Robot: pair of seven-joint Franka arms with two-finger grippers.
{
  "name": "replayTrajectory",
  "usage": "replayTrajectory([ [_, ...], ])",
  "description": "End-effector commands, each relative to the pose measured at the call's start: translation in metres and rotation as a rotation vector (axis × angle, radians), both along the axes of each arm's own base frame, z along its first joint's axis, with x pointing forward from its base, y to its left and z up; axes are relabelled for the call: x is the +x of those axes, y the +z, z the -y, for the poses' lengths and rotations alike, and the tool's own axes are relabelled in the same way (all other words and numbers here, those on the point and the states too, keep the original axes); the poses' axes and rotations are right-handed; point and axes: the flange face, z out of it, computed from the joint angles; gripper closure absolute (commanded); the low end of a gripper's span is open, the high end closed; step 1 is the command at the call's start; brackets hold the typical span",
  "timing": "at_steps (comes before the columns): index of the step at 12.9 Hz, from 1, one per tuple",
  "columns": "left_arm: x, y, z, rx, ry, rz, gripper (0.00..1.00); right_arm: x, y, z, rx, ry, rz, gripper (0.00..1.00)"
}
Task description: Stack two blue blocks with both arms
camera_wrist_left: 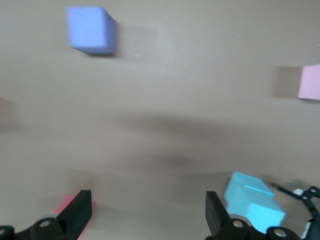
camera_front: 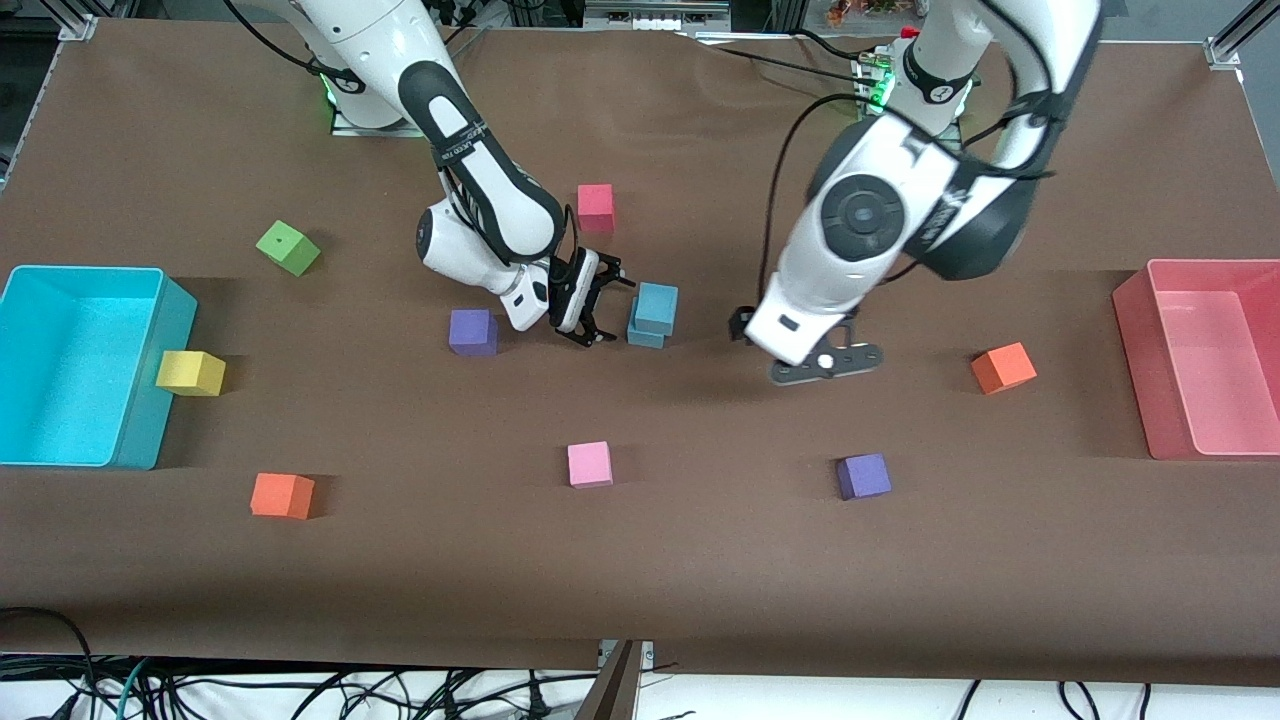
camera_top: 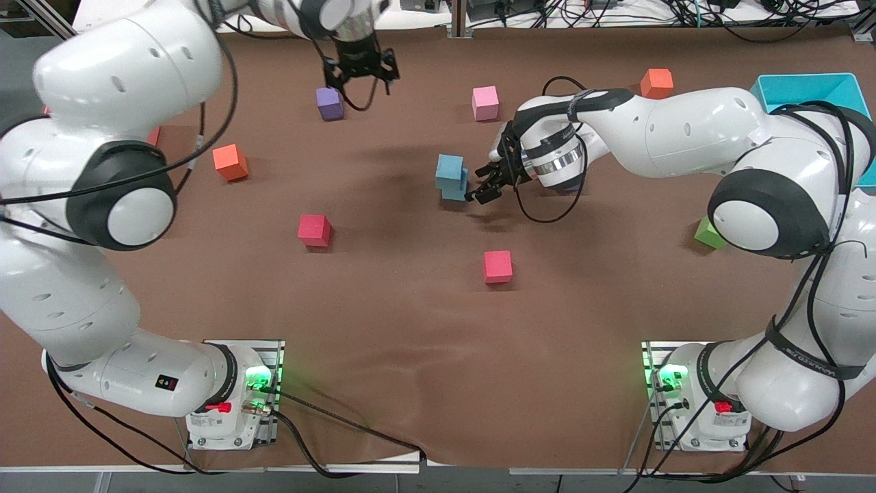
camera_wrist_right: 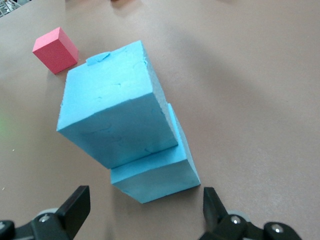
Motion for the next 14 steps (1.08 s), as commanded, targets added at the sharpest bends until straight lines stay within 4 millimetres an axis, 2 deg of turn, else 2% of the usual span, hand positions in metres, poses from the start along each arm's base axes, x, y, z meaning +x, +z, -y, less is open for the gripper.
replayTrajectory([
  [1, 0.003, 0.044, -0.06, -0.002, -0.009, -0.009, 0.0, 0.0, 0.001, 0.0, 0.019, 0.0, 0.008, 0.0],
  [5, -0.003, 0.106, -0.152, 0.022, -0.074, 0.0, 0.0, 0.002, 0.005, 0.001, 0.021, -0.003, 0.013, 0.0],
  [6, -0.007, 0.123, -0.177, 0.018, -0.097, 0.006, 0.0, 0.001, 0.007, 0.003, 0.019, -0.007, 0.01, 0.0],
  [8, -0.022, 0.157, -0.213, 0.023, -0.145, 0.02, 0.0, 0.0, 0.005, 0.009, 0.012, -0.008, 0.008, 0.0],
  [10, -0.034, 0.178, -0.234, 0.024, -0.167, 0.035, 0.0, 0.001, 0.022, 0.014, 0.02, -0.019, 0.021, 0.0],
  [11, -0.037, 0.182, -0.242, 0.025, -0.171, 0.039, 0.0, -0.003, 0.027, 0.021, 0.015, -0.024, 0.019, 0.0],
  [14, -0.038, 0.174, -0.244, 0.007, -0.164, 0.023, 0.0, -0.006, 0.048, 0.037, 0.012, -0.035, 0.037, 0.0],
])
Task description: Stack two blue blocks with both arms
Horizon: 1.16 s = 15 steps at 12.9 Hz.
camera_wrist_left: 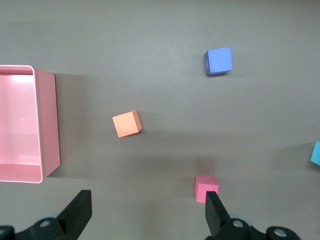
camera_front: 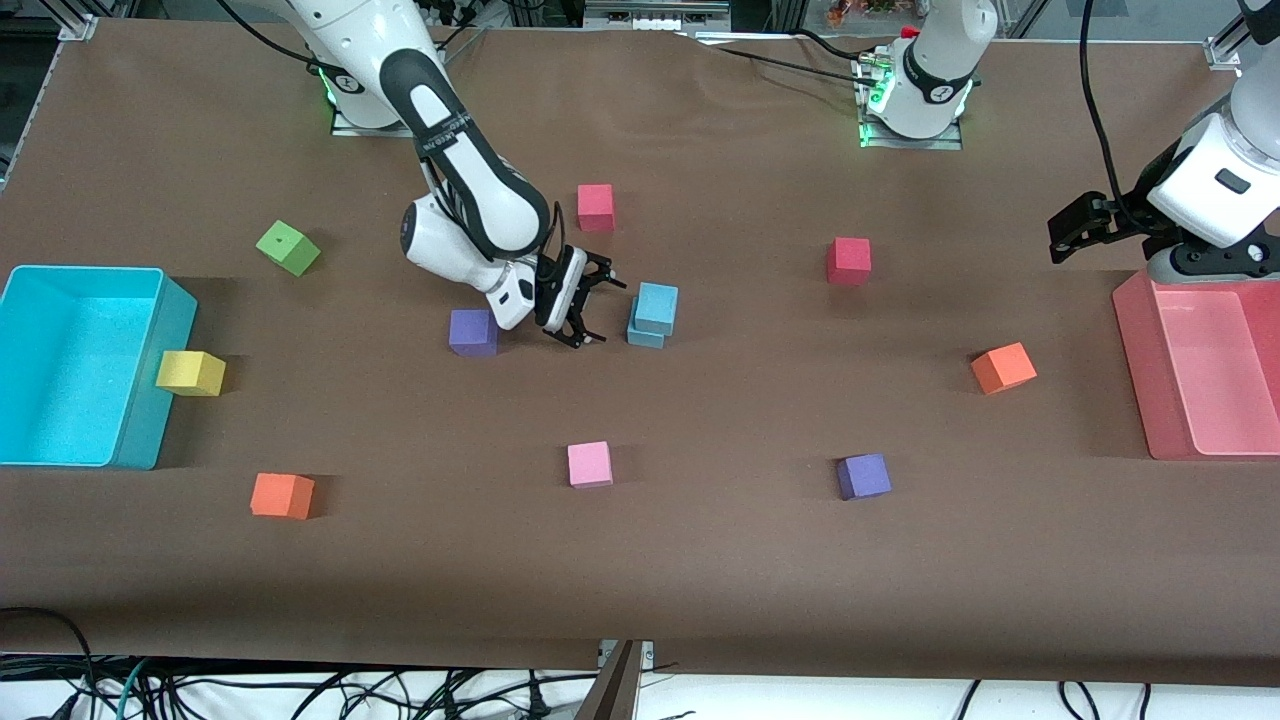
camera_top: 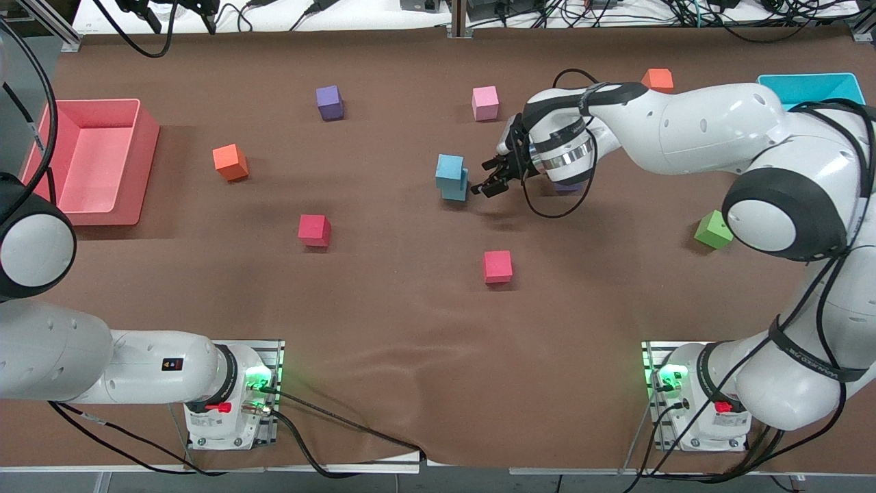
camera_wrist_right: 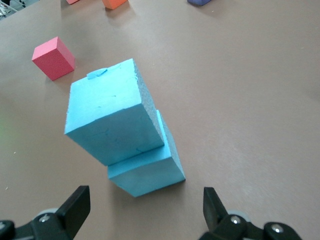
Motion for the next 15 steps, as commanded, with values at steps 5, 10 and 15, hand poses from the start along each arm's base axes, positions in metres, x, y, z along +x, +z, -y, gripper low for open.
replayTrajectory([
  [5, -0.006, -0.006, -0.001, -0.032, -0.01, -0.017, 0.0, -0.011, 0.075, 0.044, 0.006, -0.112, -0.034, 0.0],
  [10, -0.008, -0.008, -0.002, -0.032, -0.007, -0.022, 0.0, 0.027, 0.13, 0.085, -0.092, -0.131, -0.124, 0.0],
  [15, -0.01, -0.008, -0.005, -0.073, -0.005, -0.033, 0.0, 0.069, 0.215, 0.187, -0.359, -0.257, -0.333, 0.0],
])
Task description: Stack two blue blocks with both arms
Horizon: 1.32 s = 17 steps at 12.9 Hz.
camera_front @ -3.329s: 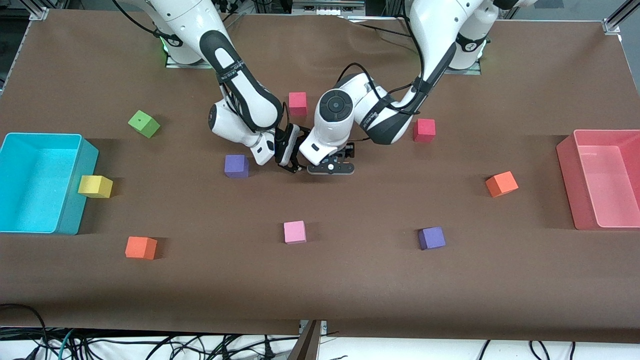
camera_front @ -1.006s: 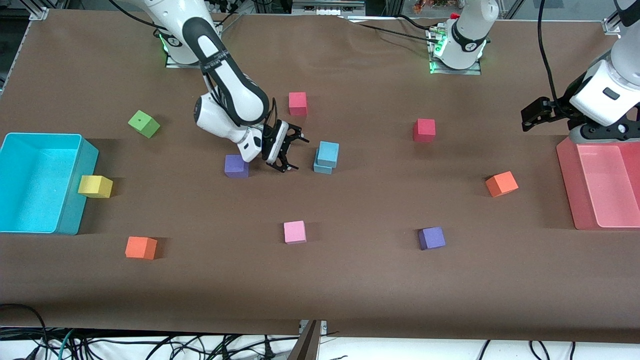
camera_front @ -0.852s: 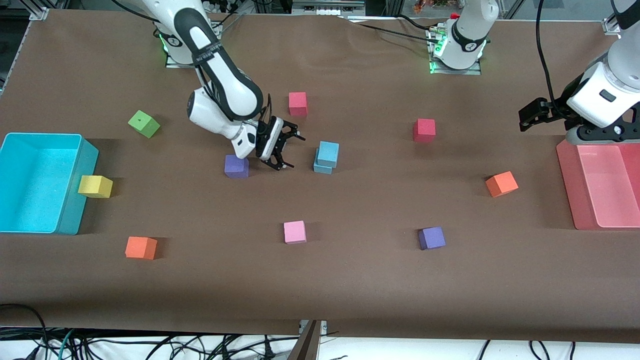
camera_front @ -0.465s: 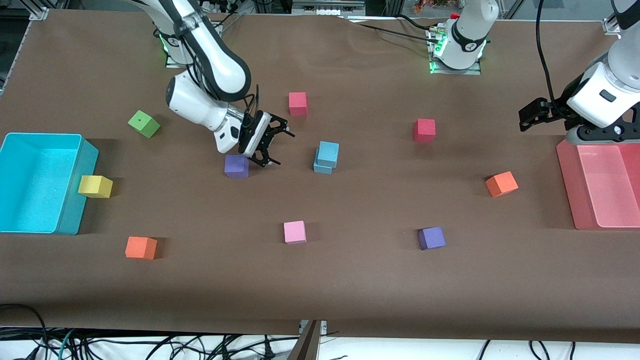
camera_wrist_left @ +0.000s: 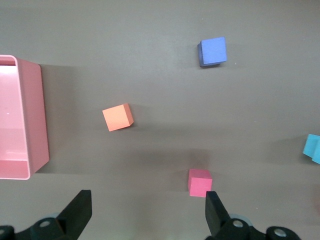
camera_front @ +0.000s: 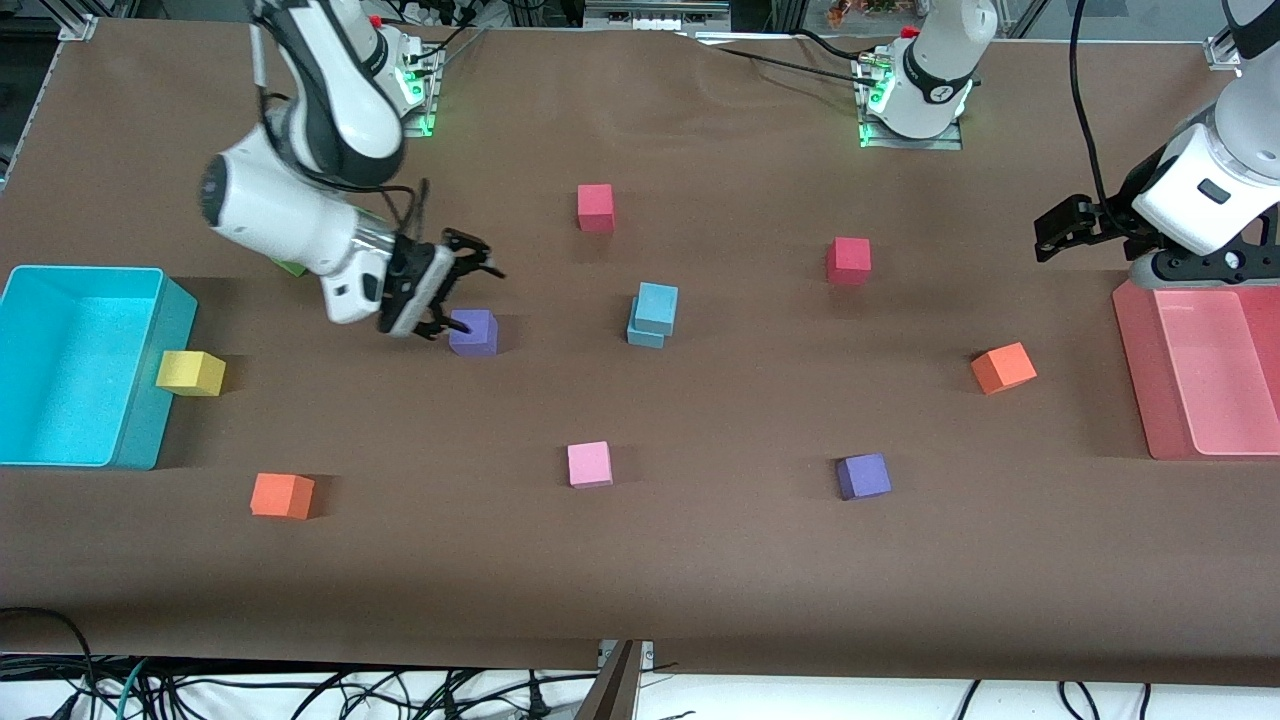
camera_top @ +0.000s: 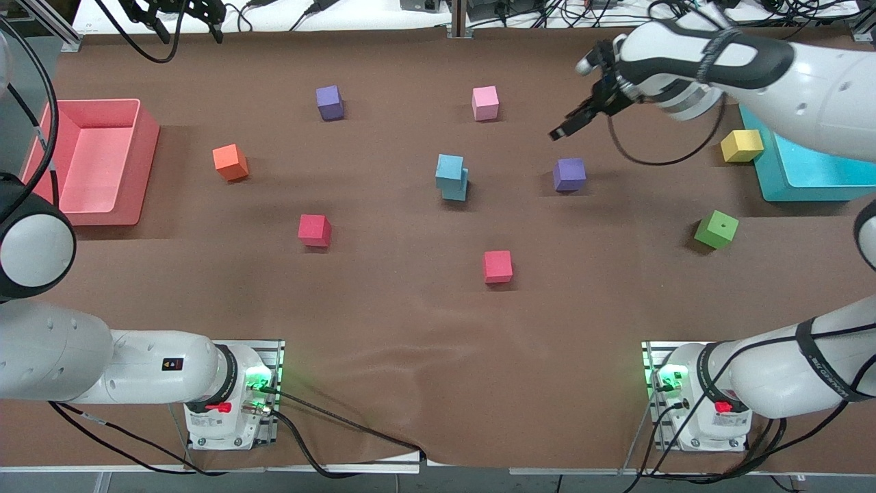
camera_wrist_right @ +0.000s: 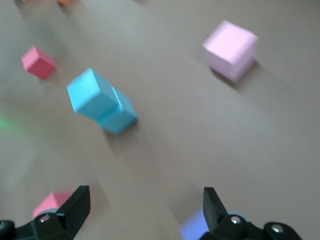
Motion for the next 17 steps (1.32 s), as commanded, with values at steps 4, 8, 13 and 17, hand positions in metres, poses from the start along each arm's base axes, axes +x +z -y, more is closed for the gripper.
replayTrajectory([
  [4, -0.009, -0.006, -0.02, -0.058, -0.026, -0.006, 0.0, 0.021, 0.085, 0.067, -0.316, -0.362, -0.175, 0.0],
  [8, -0.013, -0.009, -0.027, -0.057, -0.042, 0.005, 0.0, 0.011, 0.136, 0.092, -0.553, -0.64, -0.232, 0.0],
  [13, -0.014, -0.008, -0.036, -0.05, -0.046, 0.004, 0.0, 0.021, 0.235, 0.158, -0.591, -0.715, -0.255, 0.0],
  [17, -0.014, -0.008, -0.036, -0.052, -0.045, 0.004, 0.0, 0.023, 0.256, 0.207, -0.555, -0.78, -0.244, 0.0],
])
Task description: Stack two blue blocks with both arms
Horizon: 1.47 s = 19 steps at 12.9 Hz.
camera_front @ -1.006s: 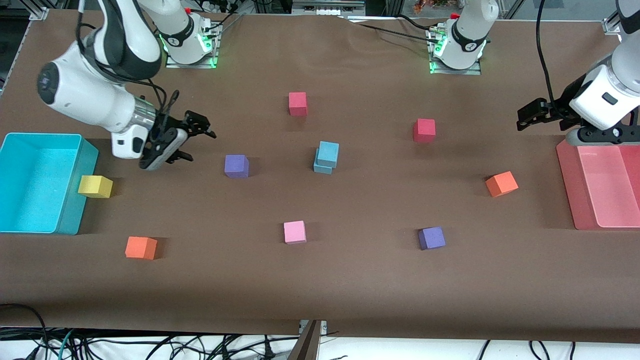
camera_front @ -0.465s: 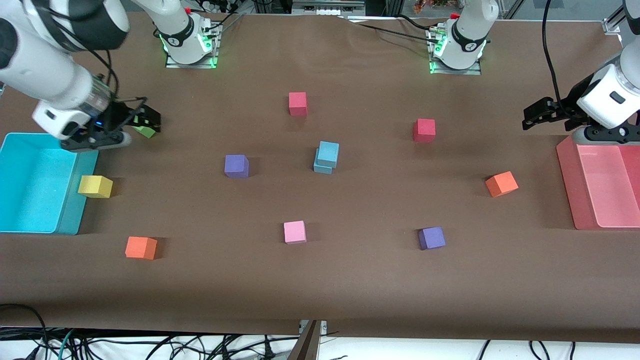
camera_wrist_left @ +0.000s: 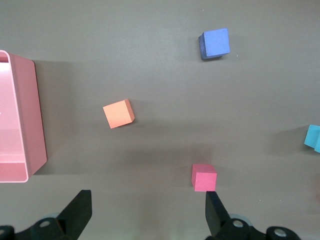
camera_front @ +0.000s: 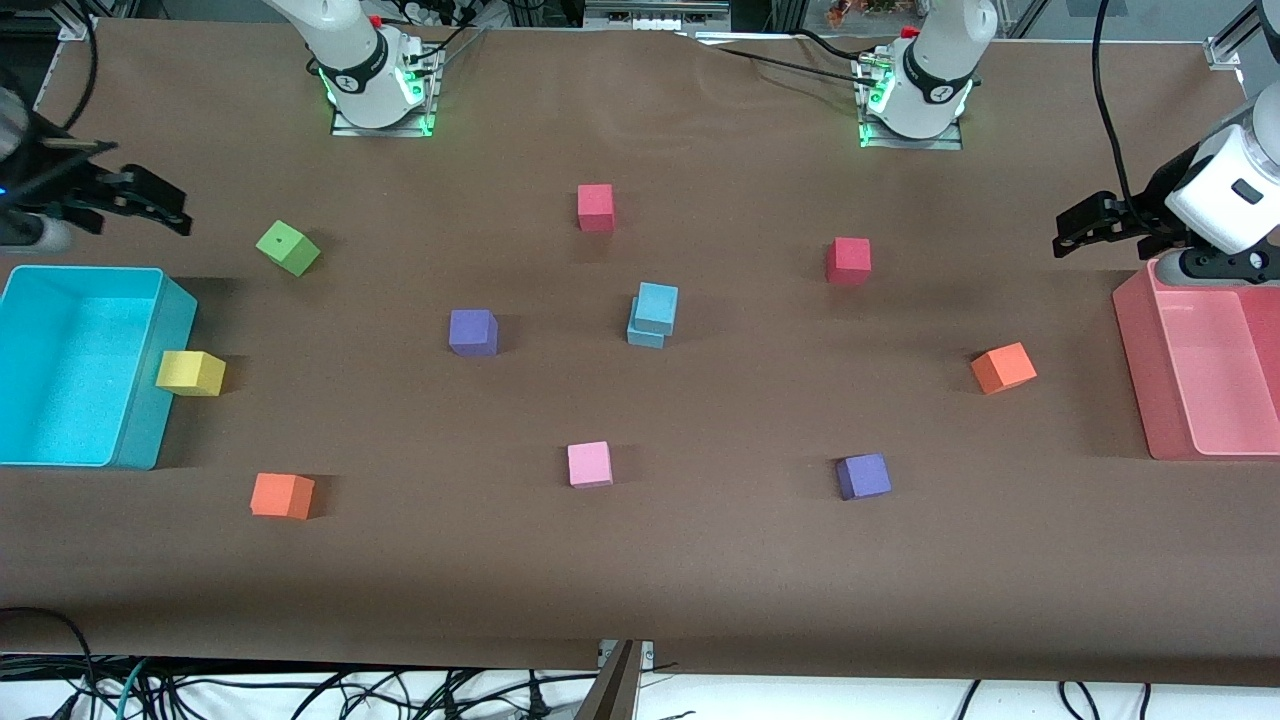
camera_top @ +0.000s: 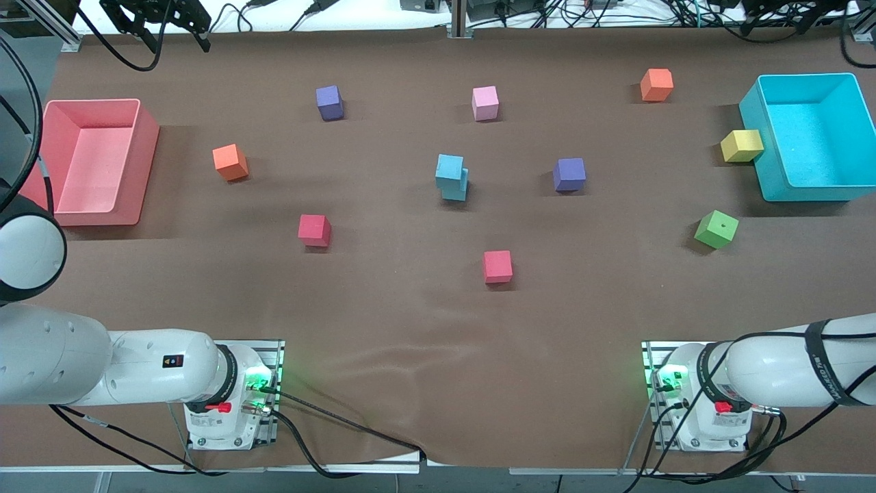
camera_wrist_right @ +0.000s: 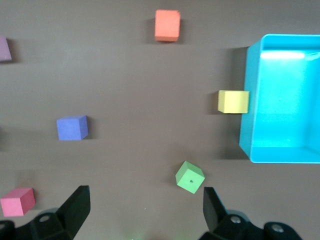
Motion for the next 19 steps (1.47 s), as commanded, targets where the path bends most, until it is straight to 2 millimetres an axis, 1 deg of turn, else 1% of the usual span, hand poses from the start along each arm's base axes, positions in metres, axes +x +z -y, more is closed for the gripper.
replayTrajectory([
  [1, -0.007, 0.003, -0.003, -0.015, -0.02, 0.018, 0.0, 0.006, -0.003, 0.023, 0.001, 0.007, -0.005, 0.0],
  [2, -0.007, 0.003, -0.003, -0.015, -0.02, 0.018, 0.0, 0.007, -0.008, 0.025, 0.002, 0.018, -0.01, 0.0],
  [5, -0.008, 0.005, -0.003, -0.015, -0.018, 0.018, 0.0, 0.006, -0.015, 0.029, 0.003, 0.012, -0.018, 0.0],
  [7, -0.007, 0.003, -0.003, -0.015, -0.02, 0.016, 0.0, 0.011, -0.017, 0.024, -0.009, 0.02, 0.006, 0.0],
  [9, -0.007, 0.003, -0.003, -0.015, -0.018, 0.016, 0.0, 0.013, -0.025, 0.022, -0.009, 0.026, 0.011, 0.0],
  [11, -0.007, 0.003, -0.002, -0.015, -0.02, 0.016, 0.0, 0.012, -0.024, 0.022, -0.008, 0.029, 0.012, 0.0],
  [12, -0.007, 0.003, -0.002, -0.015, -0.018, 0.015, 0.0, 0.013, -0.026, 0.026, -0.009, 0.021, 0.011, 0.0],
  [14, -0.007, 0.002, -0.002, -0.019, -0.018, 0.015, 0.0, 0.011, -0.024, 0.032, -0.01, 0.017, 0.01, 0.0],
  [19, -0.005, 0.006, 0.004, -0.022, 0.002, 0.012, 0.0, 0.012, -0.021, 0.027, -0.016, 0.016, 0.021, 0.0],
])
